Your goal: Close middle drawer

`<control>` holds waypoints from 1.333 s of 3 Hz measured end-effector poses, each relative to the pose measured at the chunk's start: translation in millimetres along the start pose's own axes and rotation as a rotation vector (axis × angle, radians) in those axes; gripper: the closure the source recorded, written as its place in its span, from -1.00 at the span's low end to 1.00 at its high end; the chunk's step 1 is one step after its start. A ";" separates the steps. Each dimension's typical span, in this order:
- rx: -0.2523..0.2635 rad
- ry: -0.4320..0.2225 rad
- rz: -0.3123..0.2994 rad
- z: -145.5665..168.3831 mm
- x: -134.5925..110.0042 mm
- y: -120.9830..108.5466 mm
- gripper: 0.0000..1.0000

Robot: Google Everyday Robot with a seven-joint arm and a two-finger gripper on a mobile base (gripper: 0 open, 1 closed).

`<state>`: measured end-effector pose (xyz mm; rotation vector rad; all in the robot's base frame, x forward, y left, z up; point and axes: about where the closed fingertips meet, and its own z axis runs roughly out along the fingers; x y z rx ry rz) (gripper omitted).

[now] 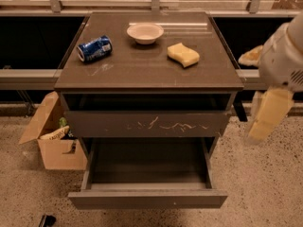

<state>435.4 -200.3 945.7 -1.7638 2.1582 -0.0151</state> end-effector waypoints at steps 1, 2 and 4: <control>-0.088 -0.149 -0.033 71.2 -14.1 31.0 -1.00; -0.199 -0.242 -0.047 147.3 -30.0 77.1 -1.00; -0.256 -0.251 -0.059 188.6 -23.6 94.1 -1.00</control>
Offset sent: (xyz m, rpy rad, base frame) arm -0.0453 0.1227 -0.2348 0.3769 0.2268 0.2223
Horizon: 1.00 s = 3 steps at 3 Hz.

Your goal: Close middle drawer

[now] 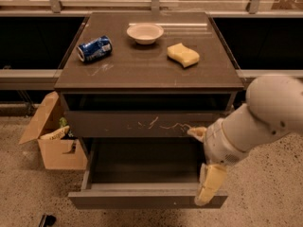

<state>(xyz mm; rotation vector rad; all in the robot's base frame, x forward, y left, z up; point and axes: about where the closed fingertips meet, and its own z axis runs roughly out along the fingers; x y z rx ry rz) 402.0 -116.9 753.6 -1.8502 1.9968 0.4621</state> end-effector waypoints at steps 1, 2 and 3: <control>-0.100 -0.023 -0.007 83.2 36.1 17.8 -1.00; -0.157 -0.021 -0.005 139.9 62.0 32.0 -1.00; -0.174 -0.016 0.023 179.1 90.8 42.3 -0.69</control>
Offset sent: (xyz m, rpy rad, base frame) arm -0.0442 0.0221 -0.2354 0.0322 0.2001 0.1102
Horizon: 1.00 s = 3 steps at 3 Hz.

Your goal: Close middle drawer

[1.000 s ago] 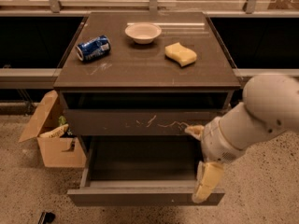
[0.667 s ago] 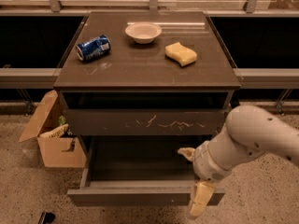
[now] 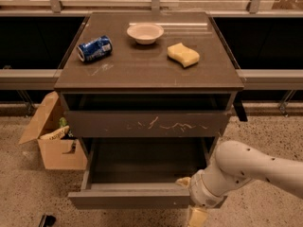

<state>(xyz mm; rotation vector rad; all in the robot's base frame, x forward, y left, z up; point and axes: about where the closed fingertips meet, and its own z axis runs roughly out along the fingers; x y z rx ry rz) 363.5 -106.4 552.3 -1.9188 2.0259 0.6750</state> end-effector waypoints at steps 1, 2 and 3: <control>0.003 0.022 0.047 35.7 36.2 -3.4 -0.07; -0.003 0.031 0.074 54.9 54.9 -6.3 0.40; -0.004 0.030 0.076 56.2 55.7 -6.1 0.86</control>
Offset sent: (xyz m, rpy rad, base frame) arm -0.0044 -0.0289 -0.1054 -0.0532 0.0576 -0.0842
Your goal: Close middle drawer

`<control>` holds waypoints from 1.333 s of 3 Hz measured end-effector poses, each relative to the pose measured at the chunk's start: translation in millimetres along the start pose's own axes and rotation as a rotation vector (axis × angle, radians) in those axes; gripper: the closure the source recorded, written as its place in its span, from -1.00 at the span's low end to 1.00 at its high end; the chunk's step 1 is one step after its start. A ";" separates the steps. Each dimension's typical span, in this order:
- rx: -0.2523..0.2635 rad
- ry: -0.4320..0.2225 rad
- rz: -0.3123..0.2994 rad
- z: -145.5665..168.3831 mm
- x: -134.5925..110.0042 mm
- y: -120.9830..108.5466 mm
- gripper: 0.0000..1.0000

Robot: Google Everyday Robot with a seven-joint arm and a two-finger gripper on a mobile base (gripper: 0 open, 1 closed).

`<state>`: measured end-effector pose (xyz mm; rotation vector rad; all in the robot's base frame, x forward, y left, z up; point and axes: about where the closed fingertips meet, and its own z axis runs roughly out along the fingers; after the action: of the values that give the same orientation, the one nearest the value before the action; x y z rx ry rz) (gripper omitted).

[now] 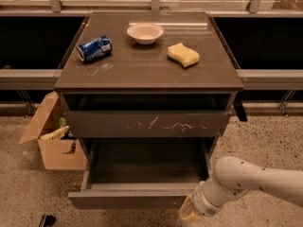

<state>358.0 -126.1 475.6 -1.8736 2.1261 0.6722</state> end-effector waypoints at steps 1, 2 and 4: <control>0.022 0.037 0.025 14.2 16.7 -13.0 1.00; 0.070 0.067 0.024 27.6 40.1 -39.0 1.00; 0.190 0.098 -0.025 28.3 50.3 -75.9 0.20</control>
Offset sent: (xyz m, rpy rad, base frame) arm 0.0628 -0.0491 -0.0844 -0.1239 -0.1188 -0.0552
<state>420.8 -162.5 413.8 -1.8619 2.1367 0.3656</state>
